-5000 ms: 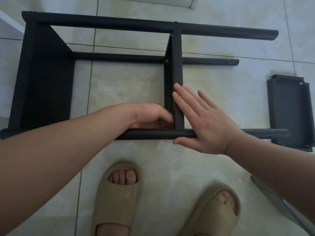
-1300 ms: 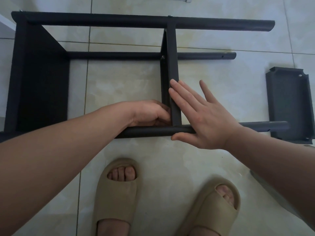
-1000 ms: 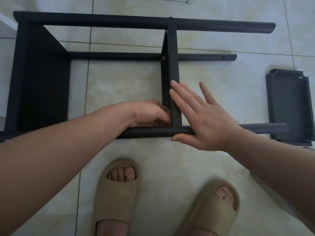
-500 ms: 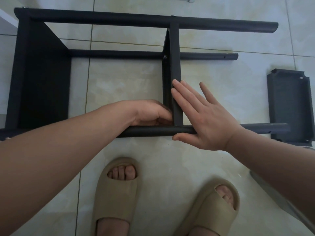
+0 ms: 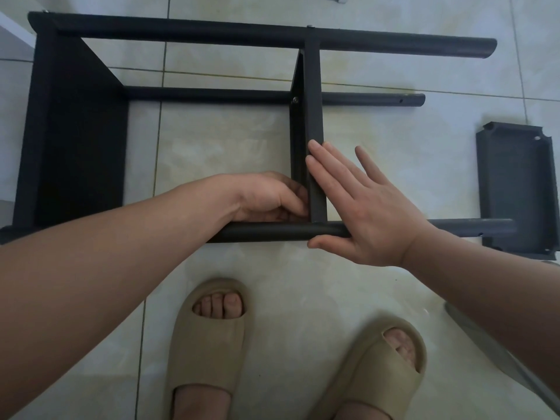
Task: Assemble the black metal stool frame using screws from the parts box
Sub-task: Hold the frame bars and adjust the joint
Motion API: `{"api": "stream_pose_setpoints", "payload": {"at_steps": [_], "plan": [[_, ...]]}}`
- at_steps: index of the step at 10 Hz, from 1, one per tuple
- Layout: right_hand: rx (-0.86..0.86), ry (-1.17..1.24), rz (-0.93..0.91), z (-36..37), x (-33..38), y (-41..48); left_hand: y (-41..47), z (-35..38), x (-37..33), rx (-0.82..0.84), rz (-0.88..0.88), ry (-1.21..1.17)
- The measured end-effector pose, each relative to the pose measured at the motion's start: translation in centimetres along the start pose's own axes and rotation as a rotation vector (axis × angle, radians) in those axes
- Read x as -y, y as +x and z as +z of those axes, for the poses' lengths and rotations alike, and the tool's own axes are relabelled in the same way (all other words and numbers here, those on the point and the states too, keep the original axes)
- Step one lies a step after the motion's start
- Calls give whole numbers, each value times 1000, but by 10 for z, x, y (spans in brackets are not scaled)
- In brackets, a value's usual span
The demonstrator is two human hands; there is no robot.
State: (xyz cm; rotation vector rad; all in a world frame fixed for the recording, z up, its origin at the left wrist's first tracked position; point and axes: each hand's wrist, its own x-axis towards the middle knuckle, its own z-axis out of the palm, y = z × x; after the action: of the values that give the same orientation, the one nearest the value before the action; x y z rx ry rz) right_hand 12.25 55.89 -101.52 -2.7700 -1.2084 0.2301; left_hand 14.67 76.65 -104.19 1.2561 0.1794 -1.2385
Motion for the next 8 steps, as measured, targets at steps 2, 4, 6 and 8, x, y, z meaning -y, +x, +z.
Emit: {"api": "stream_pose_setpoints", "payload": {"at_steps": [2, 4, 6, 8], "plan": [[-7, 9, 1, 0, 1, 0, 0, -1, 1, -4, -29, 39], [0, 13, 3, 0, 1, 0, 2, -2, 1, -33, -29, 46], [0, 9, 1, -1, 0, 1, 1, -4, 0, -13, -37, 11], [-11, 16, -1, 0, 0, 0, 1, -2, 1, 17, -46, 25]]}}
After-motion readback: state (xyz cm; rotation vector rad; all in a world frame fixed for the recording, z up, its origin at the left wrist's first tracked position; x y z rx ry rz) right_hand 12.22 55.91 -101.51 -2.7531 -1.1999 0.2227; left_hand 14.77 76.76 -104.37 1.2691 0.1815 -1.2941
